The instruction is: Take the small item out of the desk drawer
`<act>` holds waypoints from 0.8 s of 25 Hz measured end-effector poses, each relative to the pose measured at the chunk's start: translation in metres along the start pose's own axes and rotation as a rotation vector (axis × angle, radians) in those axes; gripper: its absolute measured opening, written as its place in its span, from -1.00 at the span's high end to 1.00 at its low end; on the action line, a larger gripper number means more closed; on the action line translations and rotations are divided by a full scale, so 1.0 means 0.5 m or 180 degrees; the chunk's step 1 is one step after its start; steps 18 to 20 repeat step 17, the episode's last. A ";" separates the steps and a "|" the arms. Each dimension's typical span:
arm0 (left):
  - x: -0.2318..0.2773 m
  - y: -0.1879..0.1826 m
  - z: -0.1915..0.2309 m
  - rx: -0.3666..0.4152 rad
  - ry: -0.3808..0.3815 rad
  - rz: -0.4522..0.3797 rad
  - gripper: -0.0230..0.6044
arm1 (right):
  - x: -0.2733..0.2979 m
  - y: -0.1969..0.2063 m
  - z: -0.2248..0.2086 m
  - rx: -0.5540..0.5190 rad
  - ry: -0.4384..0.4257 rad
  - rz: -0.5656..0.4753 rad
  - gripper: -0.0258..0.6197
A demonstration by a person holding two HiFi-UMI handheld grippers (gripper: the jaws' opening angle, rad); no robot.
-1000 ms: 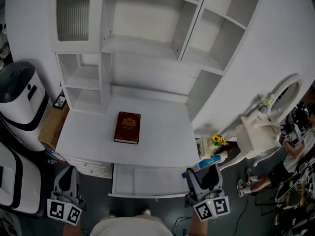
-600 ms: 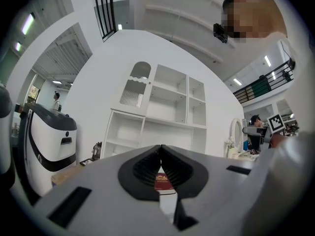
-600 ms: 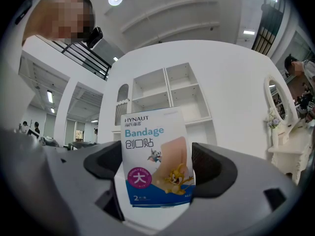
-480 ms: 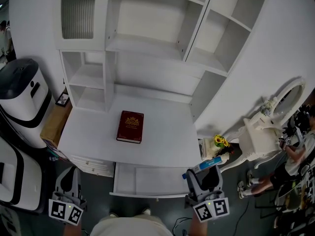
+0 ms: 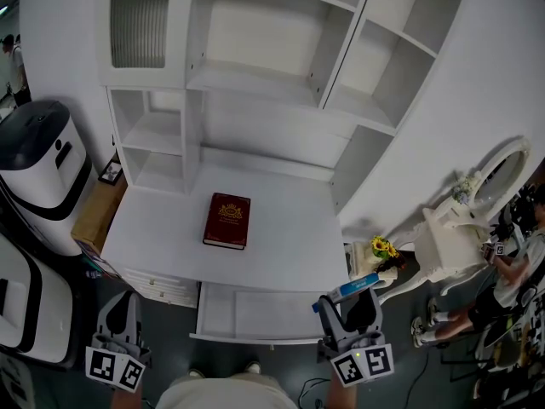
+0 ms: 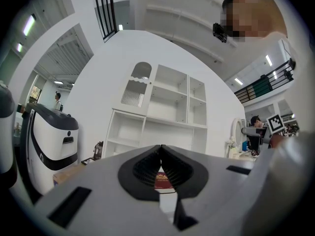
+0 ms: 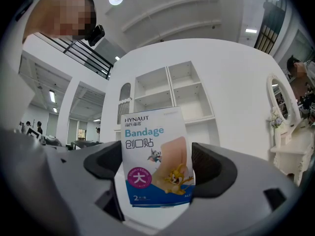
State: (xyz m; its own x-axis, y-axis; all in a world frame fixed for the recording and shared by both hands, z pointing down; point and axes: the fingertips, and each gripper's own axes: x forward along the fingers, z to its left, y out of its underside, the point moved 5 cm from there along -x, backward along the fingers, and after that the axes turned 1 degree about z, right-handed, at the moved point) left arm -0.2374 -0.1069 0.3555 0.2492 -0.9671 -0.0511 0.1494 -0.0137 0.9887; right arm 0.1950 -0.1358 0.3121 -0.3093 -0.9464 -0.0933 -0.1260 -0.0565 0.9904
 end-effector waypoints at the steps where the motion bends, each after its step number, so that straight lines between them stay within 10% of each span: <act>1: -0.001 0.001 0.000 -0.0001 -0.0002 0.0002 0.88 | 0.000 0.000 0.001 0.0000 -0.0008 -0.0002 -0.48; 20: -0.029 0.003 -0.001 -0.0022 -0.0052 -0.0009 0.88 | -0.007 0.001 0.018 -0.0022 -0.0082 0.0018 -0.48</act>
